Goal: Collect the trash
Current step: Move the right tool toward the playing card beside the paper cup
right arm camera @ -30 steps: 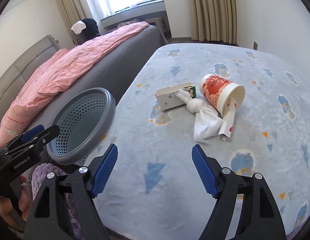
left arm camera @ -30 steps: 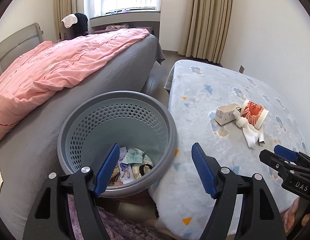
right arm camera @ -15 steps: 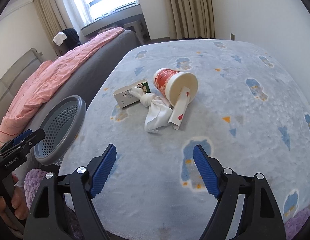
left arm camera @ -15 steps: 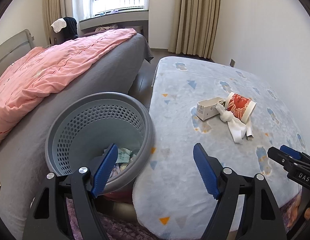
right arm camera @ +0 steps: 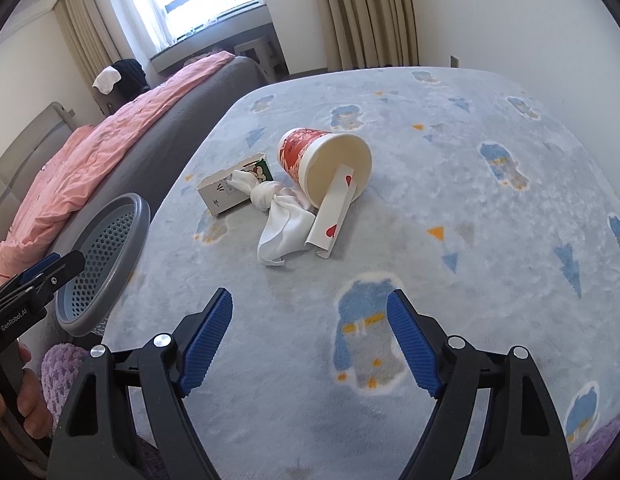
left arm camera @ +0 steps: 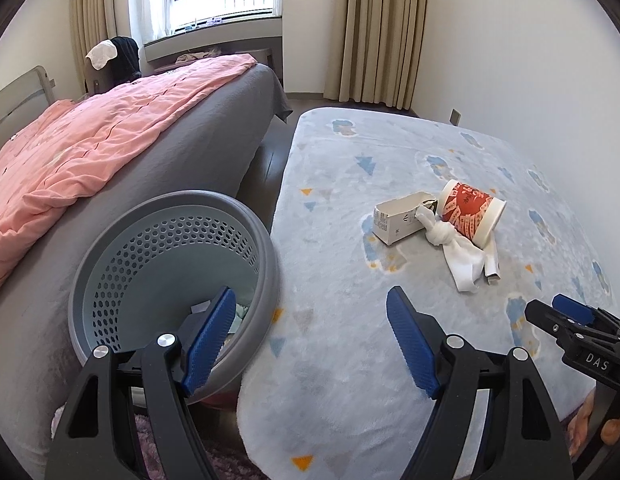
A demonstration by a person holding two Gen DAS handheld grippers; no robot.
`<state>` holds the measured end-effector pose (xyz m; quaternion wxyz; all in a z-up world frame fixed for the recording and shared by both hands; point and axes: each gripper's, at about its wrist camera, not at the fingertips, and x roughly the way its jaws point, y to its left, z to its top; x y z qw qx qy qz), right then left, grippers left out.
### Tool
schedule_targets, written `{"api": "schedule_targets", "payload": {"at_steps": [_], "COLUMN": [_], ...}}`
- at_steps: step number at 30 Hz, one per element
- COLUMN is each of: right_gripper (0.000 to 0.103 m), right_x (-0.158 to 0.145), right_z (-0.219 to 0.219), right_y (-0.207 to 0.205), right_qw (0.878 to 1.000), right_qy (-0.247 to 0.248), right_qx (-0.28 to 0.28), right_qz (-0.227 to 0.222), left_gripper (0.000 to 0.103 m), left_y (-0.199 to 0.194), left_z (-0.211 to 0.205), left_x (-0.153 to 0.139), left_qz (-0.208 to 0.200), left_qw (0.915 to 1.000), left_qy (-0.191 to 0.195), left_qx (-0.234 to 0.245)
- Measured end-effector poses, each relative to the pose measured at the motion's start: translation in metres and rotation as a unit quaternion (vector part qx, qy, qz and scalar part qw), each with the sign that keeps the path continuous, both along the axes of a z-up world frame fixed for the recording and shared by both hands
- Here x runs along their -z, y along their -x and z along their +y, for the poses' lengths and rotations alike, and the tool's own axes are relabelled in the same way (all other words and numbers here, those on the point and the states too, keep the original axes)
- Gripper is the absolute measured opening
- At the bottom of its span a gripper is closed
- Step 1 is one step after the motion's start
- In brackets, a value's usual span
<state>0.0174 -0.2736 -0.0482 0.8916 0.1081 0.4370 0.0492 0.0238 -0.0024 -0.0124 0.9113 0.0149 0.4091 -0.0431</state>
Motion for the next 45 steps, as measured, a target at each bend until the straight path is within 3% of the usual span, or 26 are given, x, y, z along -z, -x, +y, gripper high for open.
{"api": "schedule_targets", "payload": {"at_steps": [18,32,45], "right_gripper": [0.078,0.077,0.059], "right_x": [0.024,0.031,0.042], "right_z": [-0.003,-0.020,-0.010], "right_y": [-0.042,-0.081,-0.094], "right_qw": [1.000,0.999,0.998], "right_qy": [-0.006,0.017,0.039], "right_qx": [0.004,0.045,0.037], "right_qz": [0.022,0.023,0.034], "left_gripper": [0.074,0.074,0.074], "left_y": [-0.036,-0.047,-0.048], "left_z": [-0.021,-0.031,-0.034], "left_x": [0.024,0.035,0.038], "left_qz": [0.023,0.037,0.040], "left_qw": [0.9996,0.9990,0.9989], "left_qy": [-0.001,-0.005,-0.008], "left_qx": [0.016,0.024,0.026]}}
